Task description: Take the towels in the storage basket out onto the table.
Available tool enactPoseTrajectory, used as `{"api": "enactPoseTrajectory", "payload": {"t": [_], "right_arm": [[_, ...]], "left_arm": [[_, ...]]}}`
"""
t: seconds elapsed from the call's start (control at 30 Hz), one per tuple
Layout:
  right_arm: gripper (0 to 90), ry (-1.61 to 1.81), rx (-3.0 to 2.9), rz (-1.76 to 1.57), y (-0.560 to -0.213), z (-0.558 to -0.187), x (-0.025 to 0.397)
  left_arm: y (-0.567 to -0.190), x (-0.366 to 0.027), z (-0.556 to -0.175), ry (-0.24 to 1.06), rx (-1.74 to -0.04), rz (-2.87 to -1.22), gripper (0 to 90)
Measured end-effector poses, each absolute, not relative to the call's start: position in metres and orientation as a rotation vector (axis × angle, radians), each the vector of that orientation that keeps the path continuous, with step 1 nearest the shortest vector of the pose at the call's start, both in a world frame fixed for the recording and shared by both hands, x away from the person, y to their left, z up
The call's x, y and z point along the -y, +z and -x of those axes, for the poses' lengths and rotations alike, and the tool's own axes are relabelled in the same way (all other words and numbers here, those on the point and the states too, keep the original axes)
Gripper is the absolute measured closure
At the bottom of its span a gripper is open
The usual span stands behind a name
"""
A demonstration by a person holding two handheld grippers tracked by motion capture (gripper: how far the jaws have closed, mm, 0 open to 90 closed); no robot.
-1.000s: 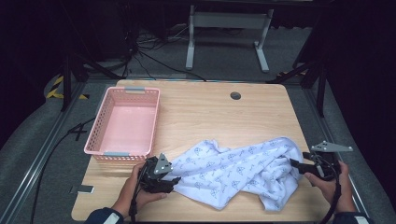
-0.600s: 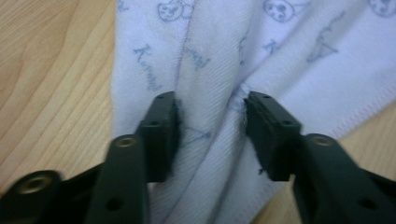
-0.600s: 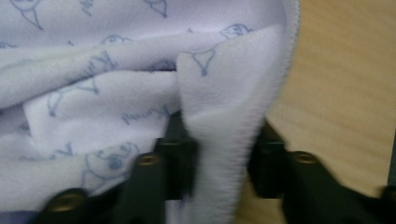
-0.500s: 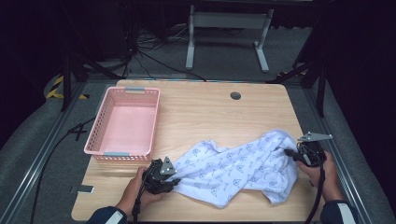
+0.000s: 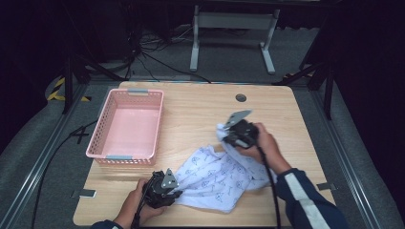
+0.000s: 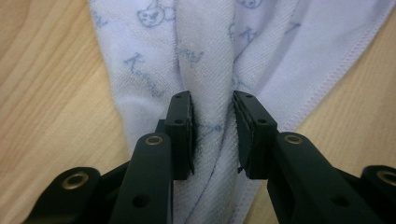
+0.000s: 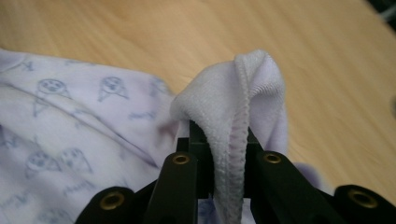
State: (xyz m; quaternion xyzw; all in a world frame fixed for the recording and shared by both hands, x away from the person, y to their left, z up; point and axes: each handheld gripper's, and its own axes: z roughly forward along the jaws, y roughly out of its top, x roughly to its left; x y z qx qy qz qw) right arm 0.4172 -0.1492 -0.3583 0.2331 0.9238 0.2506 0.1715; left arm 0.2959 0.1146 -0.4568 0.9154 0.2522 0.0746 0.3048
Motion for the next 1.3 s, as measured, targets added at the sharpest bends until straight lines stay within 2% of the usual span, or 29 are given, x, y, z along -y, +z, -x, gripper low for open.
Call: {"api": "enactPoseTrajectory", "payload": {"t": [0.13,0.23,0.3,0.37,0.43,0.47,0.5,0.53,0.57,0.63,0.67,0.73,0.8,0.9,0.97,1.13,1.17,1.2,1.27,1.3], "right_arm": [[83.0,0.591,-2.730,-0.520,-0.392,-0.409,0.091],[80.8,0.587,-2.750,-0.498,-0.404,-0.403,0.074],[72.7,0.602,-2.748,-0.491,-0.413,-0.397,0.064],[63.3,0.644,-2.748,-0.477,-0.415,-0.392,0.065],[49.2,0.747,-2.744,-0.490,-0.406,-0.388,0.080],[44.0,0.810,-2.733,-0.513,-0.398,-0.387,0.092],[43.4,0.928,-2.668,-0.523,-0.378,-0.386,0.122],[43.4,0.928,-2.668,-0.523,-0.378,-0.386,0.122],[43.5,1.015,-2.584,-0.583,-0.360,-0.389,0.156],[43.2,1.035,-2.541,-0.627,-0.355,-0.394,0.173],[43.4,0.983,-2.462,-0.734,-0.351,-0.405,0.201],[43.0,0.959,-2.456,-0.768,-0.354,-0.412,0.211],[41.0,0.947,-2.483,-0.871,-0.371,-0.429,0.228],[38.1,0.936,-2.549,-0.917,-0.399,-0.442,0.231],[36.1,0.975,-2.590,-0.936,-0.414,-0.448,0.229],[37.2,0.886,-2.622,-0.908,-0.430,-0.452,0.215],[39.1,0.872,-2.617,-0.919,-0.432,-0.453,0.213],[44.8,0.892,-2.619,-0.929,-0.433,-0.454,0.213],[73.8,0.915,-2.627,-0.936,-0.434,-0.454,0.215],[80.1,0.889,-2.611,-0.925,-0.433,-0.453,0.216]], "left_arm": [[-0.457,-0.114,-0.292,0.171,-0.657,-2.415,67.5],[-0.456,-0.111,-0.290,0.134,-0.648,-2.416,65.2],[-0.454,-0.107,-0.287,0.083,-0.656,-2.413,55.5],[-0.446,-0.104,-0.282,0.058,-0.639,-2.403,51.3],[-0.430,-0.106,-0.275,0.075,-0.614,-2.330,43.7],[-0.421,-0.108,-0.274,0.099,-0.608,-2.309,42.6],[-0.415,-0.109,-0.274,0.111,-0.594,-2.290,39.6],[-0.412,-0.110,-0.277,0.126,-0.588,-2.277,39.6],[-0.416,-0.108,-0.287,0.173,-0.614,-2.296,39.4],[-0.422,-0.106,-0.294,0.168,-0.638,-2.307,39.5],[-0.428,-0.102,-0.301,0.168,-0.656,-2.320,40.1],[-0.439,-0.095,-0.313,0.213,-0.668,-2.387,40.5],[-0.447,-0.090,-0.325,0.229,-0.692,-2.391,40.7],[-0.451,-0.091,-0.337,0.198,-0.735,-2.365,42.2],[-0.455,-0.091,-0.342,0.167,-0.748,-2.373,47.2],[-0.456,-0.092,-0.341,0.142,-0.730,-2.375,53.3],[-0.456,-0.093,-0.341,0.138,-0.707,-2.380,59.9],[-0.455,-0.092,-0.339,0.136,-0.701,-2.384,65.2],[-0.453,-0.092,-0.336,0.157,-0.682,-2.405,77.8],[-0.452,-0.093,-0.334,0.180,-0.677,-2.416,79.5]]}}
